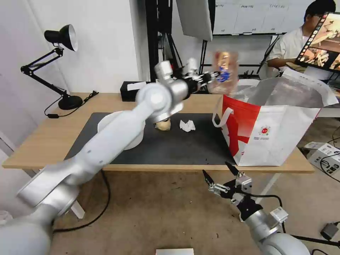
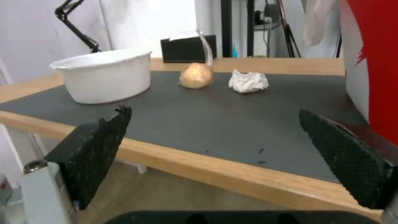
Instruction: Pick up the trash from the table and place it into the takeout bag.
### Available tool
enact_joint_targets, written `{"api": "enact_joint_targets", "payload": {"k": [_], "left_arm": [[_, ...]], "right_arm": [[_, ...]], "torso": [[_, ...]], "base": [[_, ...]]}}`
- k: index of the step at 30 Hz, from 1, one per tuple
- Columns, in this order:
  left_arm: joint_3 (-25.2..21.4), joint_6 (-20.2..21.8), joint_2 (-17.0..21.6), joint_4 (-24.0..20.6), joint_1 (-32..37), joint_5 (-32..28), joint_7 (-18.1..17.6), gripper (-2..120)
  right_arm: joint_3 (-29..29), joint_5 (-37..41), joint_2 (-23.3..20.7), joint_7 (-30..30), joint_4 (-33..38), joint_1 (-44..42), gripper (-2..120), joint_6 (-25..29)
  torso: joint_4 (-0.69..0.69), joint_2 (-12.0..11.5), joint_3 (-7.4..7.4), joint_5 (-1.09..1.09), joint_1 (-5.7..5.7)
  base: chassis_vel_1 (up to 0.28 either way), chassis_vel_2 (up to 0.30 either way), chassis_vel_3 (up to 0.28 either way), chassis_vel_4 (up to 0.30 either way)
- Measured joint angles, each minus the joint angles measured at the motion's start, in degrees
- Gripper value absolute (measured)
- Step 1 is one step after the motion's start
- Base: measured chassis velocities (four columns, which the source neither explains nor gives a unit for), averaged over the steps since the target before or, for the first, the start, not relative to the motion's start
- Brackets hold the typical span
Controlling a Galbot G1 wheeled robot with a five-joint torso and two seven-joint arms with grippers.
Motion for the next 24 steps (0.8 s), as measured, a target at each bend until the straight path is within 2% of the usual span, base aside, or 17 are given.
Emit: {"api": "enact_joint_targets", "payload": {"k": [3,4,6,8,10,17,24], "left_arm": [[1.73,-1.08,-4.67,5.32,-3.1,2.42,0.67,0],[1.73,-1.08,-4.67,5.32,-3.1,2.42,0.67,0],[2.79,-2.39,-7.6,8.22,-3.96,4.98,0.69,0],[3.23,-2.92,-8.55,9.04,-4.03,6.09,0.69,0],[5.57,-4.54,-10.42,10.79,-4.04,10.81,0.94,0],[11.02,-7.04,-11.24,11.2,-3.05,16.55,1.54,0],[12.63,-6.23,-10.78,10.13,-2.71,15.49,3.0,0]], "right_arm": [[-0.95,-0.25,-0.19,0.0,-0.02,0.31,100,0.0],[-0.95,-0.25,-0.19,0.0,-0.02,0.31,100,0.0],[-1.16,-0.37,-0.21,0.0,-0.2,0.35,100,0.0],[-1.18,-0.38,-0.17,0.0,-0.28,0.31,100,0.01],[-1.24,-0.42,-0.06,-0.01,-0.47,0.16,100,0.12],[-1.4,-0.42,-0.08,0.01,-0.74,0.43,100,0.17],[-1.47,-0.46,-0.13,0.08,-0.76,0.04,100,0.2]], "torso": [[0.01,0.0,0.0,0.0,0.0],[0.01,0.0,0.0,0.0,0.0],[0.01,0.0,0.0,0.0,0.0],[0.01,0.0,-0.01,-0.01,0.0],[0.0,0.0,-0.01,0.0,0.0],[0.01,0.0,0.0,-0.01,0.0],[0.02,0.0,-0.01,-0.02,0.0]], "base": [[0.0,0.0,0.0,0.0],[0.0,0.0,0.0,0.0],[0.0,0.0,0.0,0.0],[0.0,0.0,0.0,0.0],[0.0,0.0,0.0,0.0],[0.0,0.0,0.0,0.0],[0.0,0.0,0.0,0.0]]}}
